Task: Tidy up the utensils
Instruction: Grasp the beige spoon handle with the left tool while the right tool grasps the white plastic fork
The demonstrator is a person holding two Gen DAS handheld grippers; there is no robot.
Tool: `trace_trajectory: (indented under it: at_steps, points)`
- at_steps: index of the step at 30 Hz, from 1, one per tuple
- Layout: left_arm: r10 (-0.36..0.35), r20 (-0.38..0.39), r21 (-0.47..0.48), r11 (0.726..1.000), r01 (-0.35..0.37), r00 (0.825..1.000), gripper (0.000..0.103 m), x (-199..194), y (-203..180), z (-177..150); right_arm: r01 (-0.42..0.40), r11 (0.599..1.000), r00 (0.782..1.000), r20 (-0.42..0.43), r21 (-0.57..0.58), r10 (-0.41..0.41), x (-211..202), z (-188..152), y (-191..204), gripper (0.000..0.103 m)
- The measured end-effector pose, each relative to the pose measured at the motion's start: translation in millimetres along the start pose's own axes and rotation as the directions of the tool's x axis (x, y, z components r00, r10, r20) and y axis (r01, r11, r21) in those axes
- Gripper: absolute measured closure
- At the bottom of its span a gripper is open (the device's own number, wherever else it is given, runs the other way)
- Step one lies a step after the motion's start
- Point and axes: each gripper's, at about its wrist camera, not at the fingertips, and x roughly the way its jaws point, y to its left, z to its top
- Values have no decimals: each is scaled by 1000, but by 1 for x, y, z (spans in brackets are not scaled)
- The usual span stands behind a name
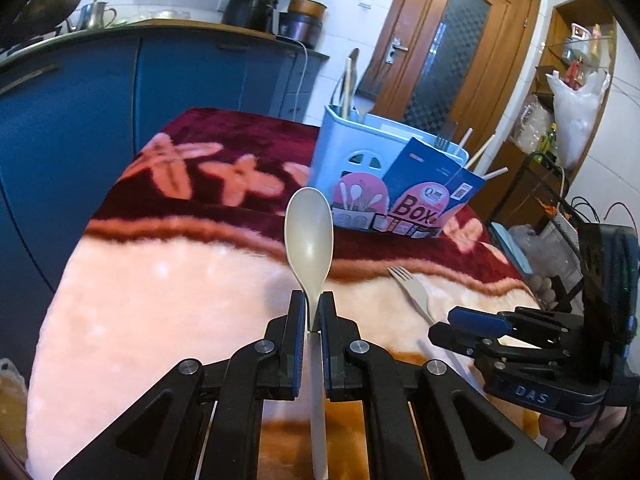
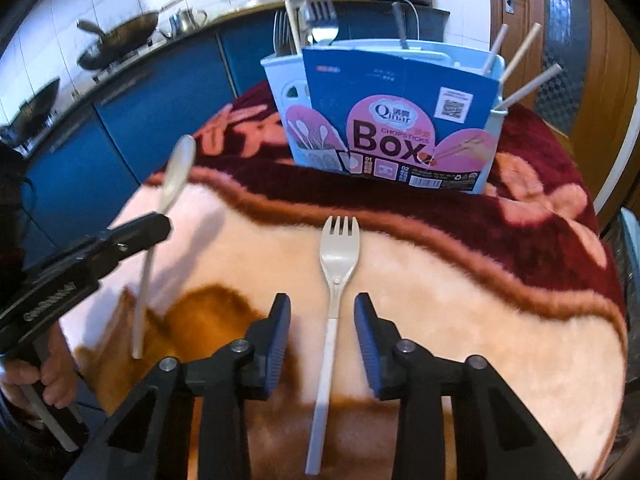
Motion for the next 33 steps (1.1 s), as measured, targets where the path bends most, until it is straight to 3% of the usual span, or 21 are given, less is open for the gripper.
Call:
trace_trajectory:
  at_steps: [5,13,17,20,25,33]
  points:
    - [4,2,-23,1000,-4,1000,96,1,9,-2,19,1000,998,-66,-13,-20,14,4,-1,72]
    - [1,0,-39,999,-1,1000,96,3,13,-5,14,1000,995,-95,-15,-16,22,12,-4,72]
    - [3,2,-40,999,-3,1000,96,3,14,-6,30,999,995,-93,-28,-33,25,15,-3,80]
    - [4,3,-39,999,-4,1000,96,3,14,-6,44,998,996,-78,-35,-46,27,14,-2,89]
    - [4,29,-46,999,-2,1000,96,-2,14,-6,32,999,999,-39,-13,-32,24,10,-6,90]
    - [-10,79,-33,999,13,997,96,-14,9,-5,-89,991,989,125,98,77,-7,-9,-21,91]
